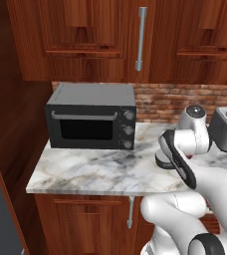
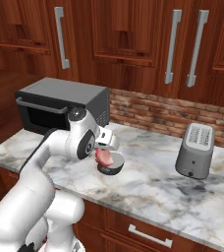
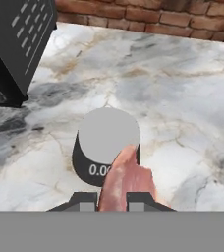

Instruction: Take the steak from the fridge and place it on the digital scale on the counter by the fridge. Wait a few seconds for a reading, then move it to the plate on the dining counter.

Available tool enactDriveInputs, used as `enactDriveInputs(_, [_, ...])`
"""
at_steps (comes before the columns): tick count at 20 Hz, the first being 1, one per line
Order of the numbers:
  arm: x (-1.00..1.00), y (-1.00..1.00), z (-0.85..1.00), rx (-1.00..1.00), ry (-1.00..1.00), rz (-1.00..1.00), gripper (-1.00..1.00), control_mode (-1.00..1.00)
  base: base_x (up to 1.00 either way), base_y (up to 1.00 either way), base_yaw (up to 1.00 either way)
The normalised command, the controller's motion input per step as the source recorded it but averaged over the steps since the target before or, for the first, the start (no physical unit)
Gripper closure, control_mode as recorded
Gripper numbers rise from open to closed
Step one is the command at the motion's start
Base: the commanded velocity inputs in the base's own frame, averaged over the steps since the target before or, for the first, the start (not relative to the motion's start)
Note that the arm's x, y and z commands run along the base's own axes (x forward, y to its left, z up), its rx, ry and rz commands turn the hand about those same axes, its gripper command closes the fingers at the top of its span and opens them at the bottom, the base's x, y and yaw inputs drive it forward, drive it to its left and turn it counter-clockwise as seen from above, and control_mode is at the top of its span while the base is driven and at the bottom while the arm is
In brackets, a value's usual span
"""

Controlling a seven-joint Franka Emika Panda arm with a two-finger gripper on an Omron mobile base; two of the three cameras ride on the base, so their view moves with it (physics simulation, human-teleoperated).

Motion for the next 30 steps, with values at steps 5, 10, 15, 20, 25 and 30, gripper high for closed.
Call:
enactDriveInputs(5, [0.51, 0.00, -0.38, -0.10, -0.02, 0.02, 1.00, -1.00, 0.00, 0.00, 0.00])
enactDriveInputs(10, [0.25, -0.01, -0.20, -0.04, 0.00, 0.00, 1.00, -1.00, 0.00, 0.00, 0.00])
enactDriveInputs(15, [0.14, 0.00, -0.19, 0.00, 0.00, 0.01, 1.00, -1.00, 0.00, 0.00, 0.00])
enactDriveInputs(20, [0.07, -0.04, -0.26, 0.00, 0.00, 0.02, 1.00, -1.00, 0.00, 0.00, 0.00])
enactDriveInputs(25, [0.12, -0.10, -0.32, 0.00, -0.04, 0.05, 1.00, -1.00, 0.00, 0.00, 0.00])
enactDriveInputs(30, [0.18, -0.07, -0.26, 0.00, -0.08, 0.12, 1.00, -1.00, 0.00, 0.00, 0.00])
